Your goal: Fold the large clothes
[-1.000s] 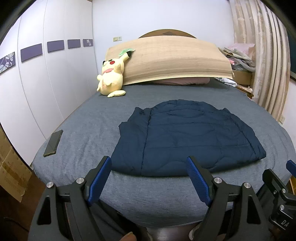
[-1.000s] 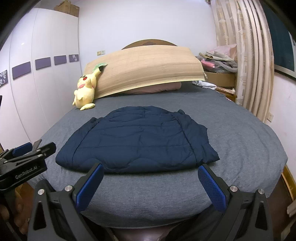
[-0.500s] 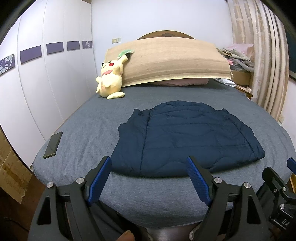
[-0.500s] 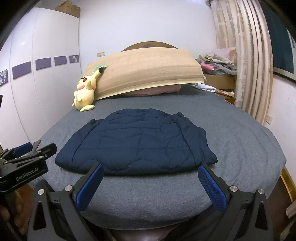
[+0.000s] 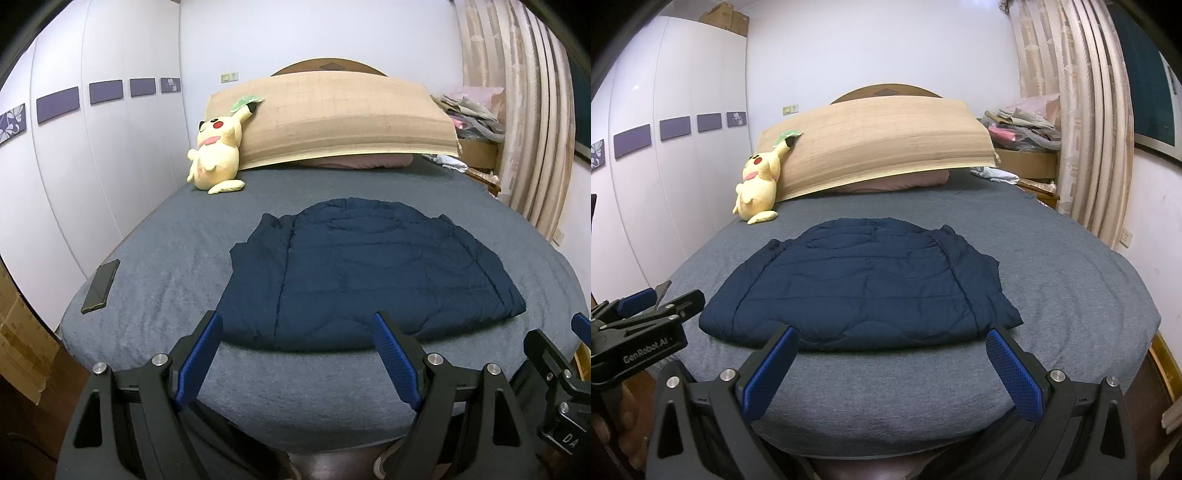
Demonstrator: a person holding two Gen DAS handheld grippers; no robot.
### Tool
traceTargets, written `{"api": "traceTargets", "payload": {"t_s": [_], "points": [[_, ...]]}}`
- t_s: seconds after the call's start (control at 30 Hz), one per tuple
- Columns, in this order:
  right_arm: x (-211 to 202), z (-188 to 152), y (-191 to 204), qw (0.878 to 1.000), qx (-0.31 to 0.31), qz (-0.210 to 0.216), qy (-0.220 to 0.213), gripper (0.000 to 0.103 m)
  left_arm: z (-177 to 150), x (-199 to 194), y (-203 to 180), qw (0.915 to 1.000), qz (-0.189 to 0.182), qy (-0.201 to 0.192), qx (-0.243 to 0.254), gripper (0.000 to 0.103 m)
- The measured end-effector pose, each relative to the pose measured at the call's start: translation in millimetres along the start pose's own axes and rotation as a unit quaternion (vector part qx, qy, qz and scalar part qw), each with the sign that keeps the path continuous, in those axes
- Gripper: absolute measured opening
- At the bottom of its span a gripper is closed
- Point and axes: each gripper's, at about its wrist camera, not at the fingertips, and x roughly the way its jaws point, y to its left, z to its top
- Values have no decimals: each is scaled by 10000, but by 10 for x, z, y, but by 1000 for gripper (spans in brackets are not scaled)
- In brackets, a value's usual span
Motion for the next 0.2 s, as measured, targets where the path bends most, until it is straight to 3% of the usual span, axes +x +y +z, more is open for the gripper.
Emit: {"api": "traceTargets", "payload": {"t_s": [0.2], "points": [[-2,1,-4,10000,0,-21,-2,103,-29,6,-24,9999,-150,40,10,83]]}}
